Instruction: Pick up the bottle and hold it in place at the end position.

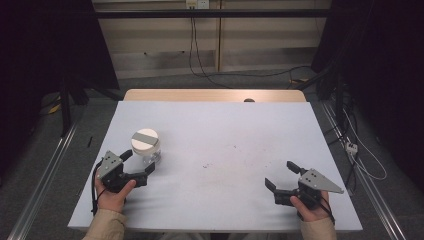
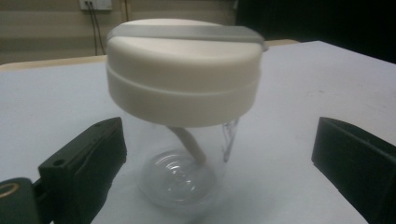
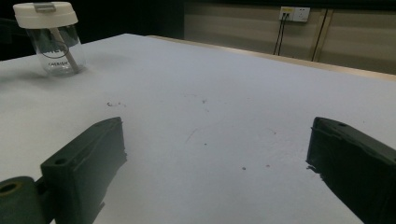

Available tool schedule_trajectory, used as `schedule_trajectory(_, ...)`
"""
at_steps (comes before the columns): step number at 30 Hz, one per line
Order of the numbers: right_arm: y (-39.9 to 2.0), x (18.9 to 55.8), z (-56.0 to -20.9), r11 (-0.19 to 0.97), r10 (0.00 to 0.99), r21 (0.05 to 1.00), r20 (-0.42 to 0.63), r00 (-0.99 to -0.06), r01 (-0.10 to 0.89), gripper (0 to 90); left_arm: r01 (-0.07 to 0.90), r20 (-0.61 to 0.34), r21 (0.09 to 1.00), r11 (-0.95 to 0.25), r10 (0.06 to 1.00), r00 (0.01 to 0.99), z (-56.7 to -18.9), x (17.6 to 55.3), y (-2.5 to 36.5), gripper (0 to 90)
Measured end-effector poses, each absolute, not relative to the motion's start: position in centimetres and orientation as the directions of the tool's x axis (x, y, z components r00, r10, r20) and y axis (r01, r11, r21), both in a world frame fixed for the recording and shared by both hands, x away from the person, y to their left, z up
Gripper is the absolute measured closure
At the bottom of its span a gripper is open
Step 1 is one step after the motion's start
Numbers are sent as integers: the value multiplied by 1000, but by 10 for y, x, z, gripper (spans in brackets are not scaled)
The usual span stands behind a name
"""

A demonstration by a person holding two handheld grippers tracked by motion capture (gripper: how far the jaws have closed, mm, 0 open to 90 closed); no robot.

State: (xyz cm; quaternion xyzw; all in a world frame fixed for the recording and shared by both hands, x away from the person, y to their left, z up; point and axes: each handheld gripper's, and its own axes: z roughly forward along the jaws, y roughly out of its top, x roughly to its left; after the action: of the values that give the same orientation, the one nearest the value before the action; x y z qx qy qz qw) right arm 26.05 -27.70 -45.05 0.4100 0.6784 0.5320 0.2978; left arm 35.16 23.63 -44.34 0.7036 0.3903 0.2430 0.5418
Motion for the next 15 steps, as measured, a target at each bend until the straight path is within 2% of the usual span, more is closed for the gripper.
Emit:
schedule_trajectory(6,-277,260,-450,99,874,966,30,-485,237,37,324,-90,940,-102,845,527,-448,364,234,32)
schedule_trajectory(15,-276,261,-451,104,868,967,26,-495,234,40,359,-76,924,-132,857,511,-450,376,226,31)
